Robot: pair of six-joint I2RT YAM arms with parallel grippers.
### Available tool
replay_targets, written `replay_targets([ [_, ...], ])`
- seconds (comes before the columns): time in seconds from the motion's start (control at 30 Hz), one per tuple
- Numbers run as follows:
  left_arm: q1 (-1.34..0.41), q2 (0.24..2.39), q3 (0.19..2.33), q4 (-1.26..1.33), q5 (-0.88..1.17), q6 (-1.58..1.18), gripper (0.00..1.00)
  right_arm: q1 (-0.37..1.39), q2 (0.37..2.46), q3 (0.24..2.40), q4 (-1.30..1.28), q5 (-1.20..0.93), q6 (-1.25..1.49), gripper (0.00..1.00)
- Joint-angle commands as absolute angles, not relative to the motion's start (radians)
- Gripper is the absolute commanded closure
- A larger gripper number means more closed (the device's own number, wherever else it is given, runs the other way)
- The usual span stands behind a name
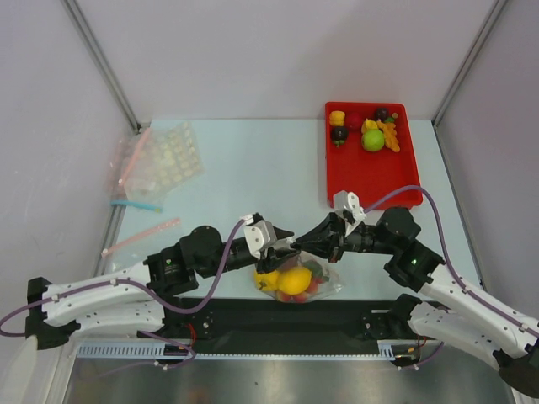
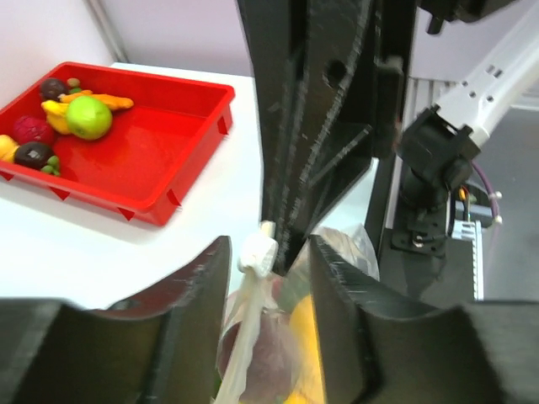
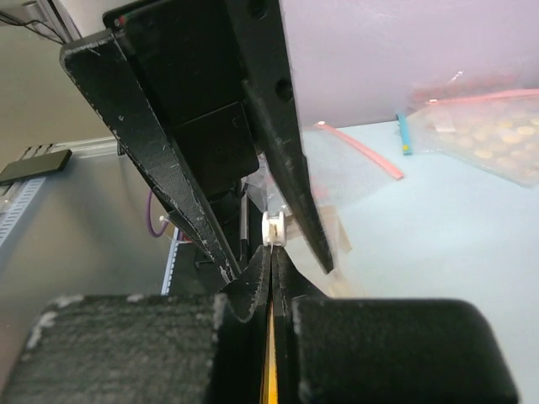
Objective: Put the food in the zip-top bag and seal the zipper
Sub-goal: Zip the zipper food storage bag at the center of the board.
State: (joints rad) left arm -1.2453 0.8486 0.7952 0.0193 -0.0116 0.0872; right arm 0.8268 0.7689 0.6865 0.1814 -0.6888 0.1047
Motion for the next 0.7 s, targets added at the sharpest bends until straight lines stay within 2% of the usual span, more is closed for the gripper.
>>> replay_targets([
  [0.0, -1.25, 0.85, 0.848, 0.025, 0.02, 0.101, 0.55, 0.818, 0.741, 0.706, 0.256, -0.729, 0.129, 1.0],
  [0.13, -1.25, 0.842, 0.844, 0.031, 0.026, 0.1, 0.59, 0.818, 0.742, 0.707, 0.258, -0.742, 0.127, 1.0],
  [0.27, -1.252, 0.801, 0.822, 0.055, 0.034, 0.089, 0.5, 0.818, 0.742, 0.707, 0.244, -0.742, 0.109, 1.0],
  [0.4, -1.25, 0.775, 0.81, 0.071, 0.028, 0.068, 0.5, 0.818, 0.738, 0.707, 0.242, -0.744, 0.097, 1.0],
  [0.57, -1.252, 0.788, 0.822, 0.061, 0.046, 0.063, 0.69, 0.816, 0.739, 0.706, 0.242, -0.749, 0.098, 1.0],
  [0.67, -1.25, 0.807, 0.833, 0.048, 0.063, 0.066, 0.71, 0.818, 0.735, 0.706, 0.244, -0.752, 0.1, 1.0],
])
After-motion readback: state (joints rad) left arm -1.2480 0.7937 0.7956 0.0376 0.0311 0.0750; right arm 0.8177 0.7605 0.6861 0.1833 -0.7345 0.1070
